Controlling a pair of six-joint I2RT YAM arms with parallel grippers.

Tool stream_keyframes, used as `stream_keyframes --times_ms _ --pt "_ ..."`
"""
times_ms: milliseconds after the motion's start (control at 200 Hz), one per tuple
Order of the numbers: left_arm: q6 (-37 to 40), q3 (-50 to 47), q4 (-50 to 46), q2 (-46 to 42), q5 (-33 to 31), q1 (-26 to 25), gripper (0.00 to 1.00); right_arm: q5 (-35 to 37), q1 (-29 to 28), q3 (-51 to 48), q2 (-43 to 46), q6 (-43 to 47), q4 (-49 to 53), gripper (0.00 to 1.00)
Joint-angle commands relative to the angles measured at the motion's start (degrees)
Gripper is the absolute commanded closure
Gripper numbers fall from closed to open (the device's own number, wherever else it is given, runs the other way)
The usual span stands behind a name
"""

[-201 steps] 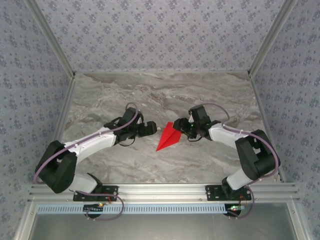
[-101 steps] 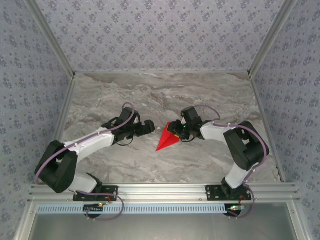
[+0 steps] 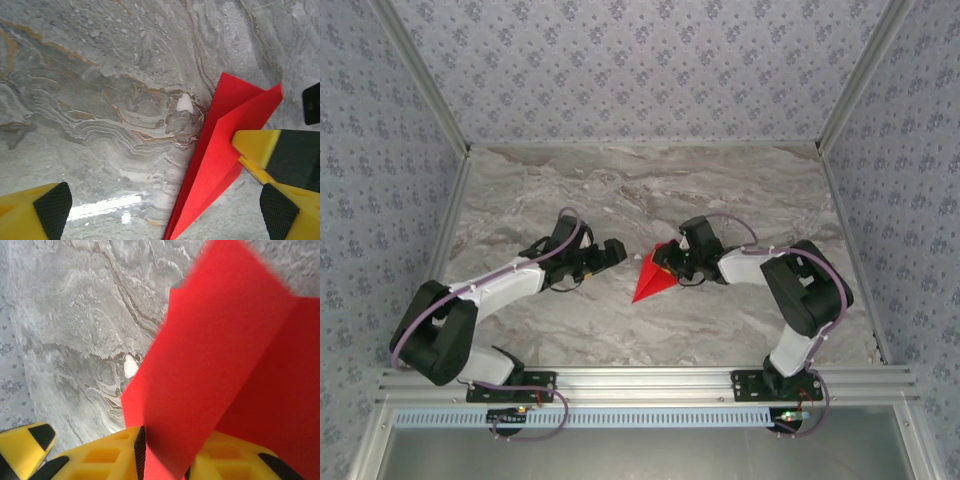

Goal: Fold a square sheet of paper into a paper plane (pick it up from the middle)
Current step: Pick up the paper from the center of the table, then turn over the paper at the center of the table.

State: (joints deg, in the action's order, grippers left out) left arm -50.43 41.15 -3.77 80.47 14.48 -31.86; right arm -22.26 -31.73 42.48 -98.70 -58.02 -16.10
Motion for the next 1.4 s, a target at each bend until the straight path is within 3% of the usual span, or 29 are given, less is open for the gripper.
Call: stream_keyframes --times_ms 0,135,245,485,769,884,1069,1334,1394 --pt "-1.81 -0.19 3.42 0.7 4.64 0.39 0.01 0.2 -0.27 -1.07 0.12 -1.92 -4.9 0.83" --pt "-4.44 -2.47 10.58 0.66 11.02 1.01 0.01 -1.37 1.76 -2.1 4.54 -1.71 -7.14 0.93" --pt "-8.34 -4.56 19.47 0.81 18.73 1.53 0.01 -5.87 4.73 -1.93 9.16 -1.36 -8.58 0.93" --pt "-15.86 -5.46 32.28 1.26 26.3 1.16 0.01 -16.41 10.49 1.18 13.64 -6.59 -12.99 0.92" --pt "-19.62 -2.09 43.34 4.66 27.36 -2.07 0.03 -20.24 9.81 3.03 13.09 -15.56 -21.54 0.9" --pt "-21.5 -1.76 49.15 5.61 27.03 -2.07 0.12 -21.91 9.2 3.46 12.74 -17.8 -23.12 0.9" --pt "-21.2 -1.39 50.58 5.33 25.52 -2.01 0.35 -22.99 8.82 3.51 12.72 -19.15 -23.67 0.89" --pt "-20.54 -3.43 51.7 2.87 24.21 -0.99 0.56 -25.0 8.7 3.14 12.45 -18.88 -22.75 0.89" --pt "-20.19 -3.48 51.18 2.44 24.2 -0.78 0.66 -25.2 8.74 3.01 12.47 -18.31 -22.03 0.89"
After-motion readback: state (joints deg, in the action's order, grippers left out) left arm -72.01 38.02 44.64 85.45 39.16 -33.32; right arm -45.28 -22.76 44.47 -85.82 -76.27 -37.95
